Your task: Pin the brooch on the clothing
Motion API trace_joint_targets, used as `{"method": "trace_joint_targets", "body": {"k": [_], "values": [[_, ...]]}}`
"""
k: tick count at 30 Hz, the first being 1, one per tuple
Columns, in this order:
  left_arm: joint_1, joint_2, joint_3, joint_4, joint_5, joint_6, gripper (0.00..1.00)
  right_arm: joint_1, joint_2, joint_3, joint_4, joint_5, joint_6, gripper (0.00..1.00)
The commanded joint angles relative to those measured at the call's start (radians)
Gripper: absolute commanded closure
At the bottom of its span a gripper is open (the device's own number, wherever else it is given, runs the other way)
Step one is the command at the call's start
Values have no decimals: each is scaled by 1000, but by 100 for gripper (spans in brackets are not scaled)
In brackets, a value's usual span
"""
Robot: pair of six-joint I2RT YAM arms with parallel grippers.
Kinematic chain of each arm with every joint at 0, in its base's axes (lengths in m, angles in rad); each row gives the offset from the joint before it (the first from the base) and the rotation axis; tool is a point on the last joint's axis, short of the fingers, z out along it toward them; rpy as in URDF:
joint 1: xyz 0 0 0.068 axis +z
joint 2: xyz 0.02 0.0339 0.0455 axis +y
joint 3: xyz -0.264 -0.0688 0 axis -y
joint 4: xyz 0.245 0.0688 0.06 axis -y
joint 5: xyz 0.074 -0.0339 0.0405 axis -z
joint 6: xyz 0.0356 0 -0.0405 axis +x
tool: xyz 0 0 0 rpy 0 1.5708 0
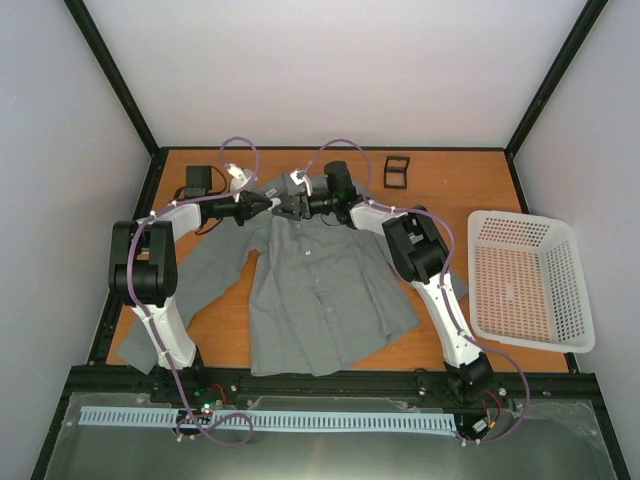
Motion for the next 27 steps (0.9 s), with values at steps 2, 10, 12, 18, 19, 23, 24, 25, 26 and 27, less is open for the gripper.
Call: {"method": "trace_joint_targets", "body": {"k": [2,10,12,18,19,23,24,25,26,27], "values": [[6,15,44,-16,54,7,99,8,36,26,108,-6,68,47],[7,-6,18,0,76,12,99,7,71,58,156,-1,139,54],[7,-6,18,1,79,9,99,6,75,60,177,6,166,54],[7,-17,13,-4,82,16,99,-6,98,109,209,28,273,53],[7,-18,11,-3,84,16,99,-8,103,115,225,38,304,53],[7,-25,8,3,87,12,99,-15,126,128,286,40,403,55],[7,-28,6,3,87,11,99,-16,123,122,291,57,414,55],[7,-30,3,7,87,11,99,-16,123,119,287,68,421,56],[7,-33,1,12,86,7,99,-16,124,117,290,75,432,57],[7,-34,-2,16,87,5,99,-16,124,112,293,83,440,58]]}}
